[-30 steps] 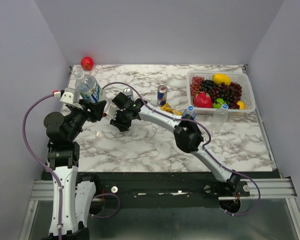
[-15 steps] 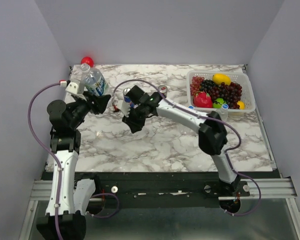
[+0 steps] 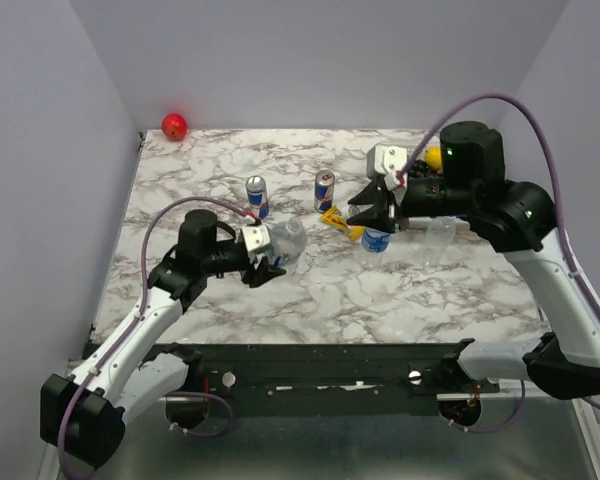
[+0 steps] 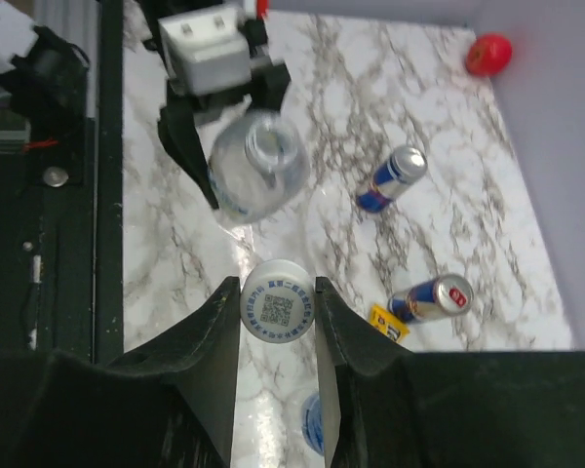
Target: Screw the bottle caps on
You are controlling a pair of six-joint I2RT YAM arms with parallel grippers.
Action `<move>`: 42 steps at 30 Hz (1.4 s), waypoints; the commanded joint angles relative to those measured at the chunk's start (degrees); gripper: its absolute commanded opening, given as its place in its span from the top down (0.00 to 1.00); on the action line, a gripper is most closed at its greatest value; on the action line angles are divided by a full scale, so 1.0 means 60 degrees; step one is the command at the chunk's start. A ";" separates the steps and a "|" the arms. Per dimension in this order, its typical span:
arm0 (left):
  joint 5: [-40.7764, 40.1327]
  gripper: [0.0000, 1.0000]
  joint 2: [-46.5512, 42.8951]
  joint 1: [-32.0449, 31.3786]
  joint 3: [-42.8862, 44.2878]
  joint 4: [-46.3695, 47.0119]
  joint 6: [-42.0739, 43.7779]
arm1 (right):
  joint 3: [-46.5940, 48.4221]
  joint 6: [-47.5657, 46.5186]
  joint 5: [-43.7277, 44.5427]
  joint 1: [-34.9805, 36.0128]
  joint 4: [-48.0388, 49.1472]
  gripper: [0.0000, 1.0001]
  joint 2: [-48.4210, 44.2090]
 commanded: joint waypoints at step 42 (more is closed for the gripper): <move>-0.1249 1.00 0.0213 -0.3432 0.0843 -0.2751 0.3637 | -0.2082 -0.4995 -0.0134 0.2592 -0.1202 0.67 -0.0055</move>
